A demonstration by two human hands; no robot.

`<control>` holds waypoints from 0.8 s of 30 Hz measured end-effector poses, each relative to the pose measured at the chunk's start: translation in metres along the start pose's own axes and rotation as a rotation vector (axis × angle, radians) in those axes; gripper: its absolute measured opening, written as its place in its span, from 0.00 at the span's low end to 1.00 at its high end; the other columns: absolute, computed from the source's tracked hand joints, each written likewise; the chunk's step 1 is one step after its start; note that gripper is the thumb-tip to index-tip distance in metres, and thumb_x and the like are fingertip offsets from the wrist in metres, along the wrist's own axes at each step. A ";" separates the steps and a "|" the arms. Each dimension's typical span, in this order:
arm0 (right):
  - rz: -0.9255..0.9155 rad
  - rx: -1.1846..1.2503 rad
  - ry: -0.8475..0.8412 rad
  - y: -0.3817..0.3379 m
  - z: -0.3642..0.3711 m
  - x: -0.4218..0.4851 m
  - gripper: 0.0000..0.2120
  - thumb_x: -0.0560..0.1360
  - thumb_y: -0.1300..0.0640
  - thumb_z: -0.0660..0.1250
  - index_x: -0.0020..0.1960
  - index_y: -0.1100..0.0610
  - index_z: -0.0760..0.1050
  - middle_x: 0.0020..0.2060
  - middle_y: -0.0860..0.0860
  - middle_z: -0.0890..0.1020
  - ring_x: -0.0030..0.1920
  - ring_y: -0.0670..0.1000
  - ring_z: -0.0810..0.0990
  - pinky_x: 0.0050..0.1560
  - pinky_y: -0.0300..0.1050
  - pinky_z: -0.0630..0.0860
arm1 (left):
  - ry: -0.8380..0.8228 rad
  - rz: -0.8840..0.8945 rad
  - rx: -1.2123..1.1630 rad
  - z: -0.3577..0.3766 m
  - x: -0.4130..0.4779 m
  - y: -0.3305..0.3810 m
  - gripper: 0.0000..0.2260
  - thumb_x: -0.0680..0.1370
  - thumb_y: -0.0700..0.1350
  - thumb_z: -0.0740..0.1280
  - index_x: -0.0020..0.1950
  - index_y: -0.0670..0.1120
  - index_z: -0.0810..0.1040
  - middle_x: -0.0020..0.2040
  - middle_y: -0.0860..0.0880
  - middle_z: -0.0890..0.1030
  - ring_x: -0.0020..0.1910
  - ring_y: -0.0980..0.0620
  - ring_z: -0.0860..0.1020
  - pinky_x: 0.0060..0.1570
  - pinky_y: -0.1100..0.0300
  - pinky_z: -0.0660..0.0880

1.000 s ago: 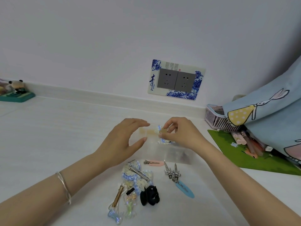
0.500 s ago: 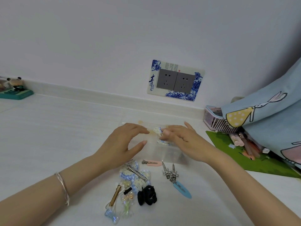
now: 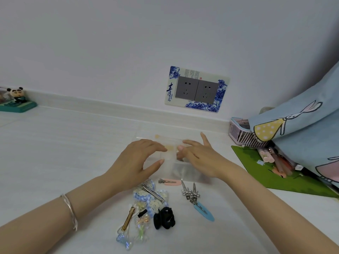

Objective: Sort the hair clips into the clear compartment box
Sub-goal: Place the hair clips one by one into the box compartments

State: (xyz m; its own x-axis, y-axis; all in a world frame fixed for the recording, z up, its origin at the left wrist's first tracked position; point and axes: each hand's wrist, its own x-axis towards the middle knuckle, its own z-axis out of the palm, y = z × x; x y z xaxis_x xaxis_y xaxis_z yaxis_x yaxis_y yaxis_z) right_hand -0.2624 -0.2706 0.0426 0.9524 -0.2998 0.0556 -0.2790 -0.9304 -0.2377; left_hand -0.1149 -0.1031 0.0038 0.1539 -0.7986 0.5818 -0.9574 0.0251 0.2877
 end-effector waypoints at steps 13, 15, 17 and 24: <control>-0.179 0.544 0.169 -0.029 0.021 -0.061 0.19 0.80 0.43 0.52 0.53 0.47 0.81 0.52 0.41 0.82 0.59 0.42 0.77 0.62 0.38 0.69 | -0.377 0.013 -0.076 -0.045 -0.025 0.008 0.14 0.71 0.64 0.66 0.55 0.64 0.76 0.50 0.66 0.79 0.52 0.68 0.74 0.51 0.69 0.71; -0.138 0.534 0.084 -0.031 0.032 -0.062 0.17 0.80 0.45 0.53 0.54 0.47 0.80 0.52 0.40 0.82 0.58 0.40 0.77 0.60 0.37 0.70 | -0.487 -0.015 -0.041 -0.042 -0.035 0.009 0.15 0.71 0.62 0.67 0.57 0.64 0.75 0.54 0.67 0.78 0.54 0.69 0.73 0.54 0.69 0.70; -0.109 0.529 0.059 -0.034 0.038 -0.062 0.16 0.79 0.45 0.55 0.54 0.46 0.80 0.51 0.38 0.82 0.57 0.36 0.76 0.57 0.31 0.69 | -0.514 -0.044 -0.022 -0.038 -0.040 0.012 0.16 0.72 0.60 0.68 0.59 0.63 0.75 0.56 0.66 0.77 0.55 0.69 0.73 0.56 0.67 0.70; -0.090 0.495 0.009 -0.038 0.043 -0.062 0.13 0.77 0.43 0.60 0.55 0.44 0.79 0.52 0.39 0.82 0.55 0.36 0.77 0.57 0.32 0.71 | -0.477 -0.085 0.194 -0.033 -0.035 0.030 0.16 0.71 0.60 0.67 0.58 0.59 0.74 0.53 0.60 0.79 0.53 0.59 0.76 0.49 0.60 0.73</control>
State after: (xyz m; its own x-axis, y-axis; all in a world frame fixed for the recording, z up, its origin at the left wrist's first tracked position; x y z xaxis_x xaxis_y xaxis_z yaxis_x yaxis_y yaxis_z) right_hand -0.3058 -0.2074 0.0060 0.9682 -0.2273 0.1048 -0.1023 -0.7415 -0.6631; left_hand -0.1414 -0.0541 0.0171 0.1482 -0.9793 0.1380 -0.9809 -0.1277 0.1466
